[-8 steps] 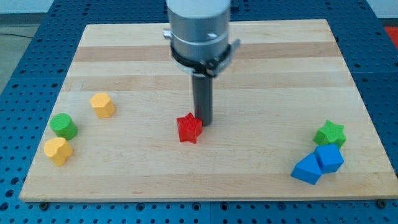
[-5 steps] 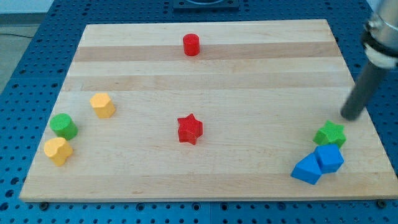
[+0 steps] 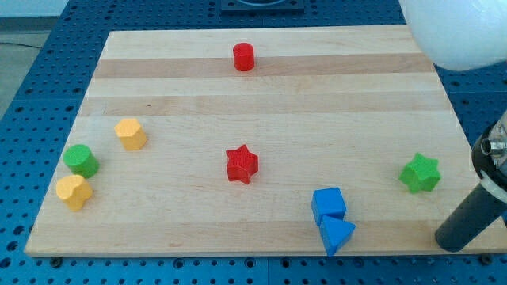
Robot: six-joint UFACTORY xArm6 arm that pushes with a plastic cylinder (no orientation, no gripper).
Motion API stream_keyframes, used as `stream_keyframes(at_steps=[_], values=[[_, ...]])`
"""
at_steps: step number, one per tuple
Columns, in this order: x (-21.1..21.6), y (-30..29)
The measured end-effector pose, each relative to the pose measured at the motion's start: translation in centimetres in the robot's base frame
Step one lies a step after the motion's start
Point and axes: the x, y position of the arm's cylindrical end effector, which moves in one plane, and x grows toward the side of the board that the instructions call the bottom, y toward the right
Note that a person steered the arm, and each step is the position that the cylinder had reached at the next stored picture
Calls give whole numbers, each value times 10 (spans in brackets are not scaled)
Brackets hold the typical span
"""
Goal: Place the blue triangle diagonal to the red star
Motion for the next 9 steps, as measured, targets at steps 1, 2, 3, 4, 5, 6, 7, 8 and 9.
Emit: stream_keyframes(at_steps=[1,2,3,4,5,6,7,8,9], values=[[0,-3],[0,-10],[0,-24],[0,-73],[0,-91],[-6,-169],[-23,-227],[-45,-242],[-91,-246]])
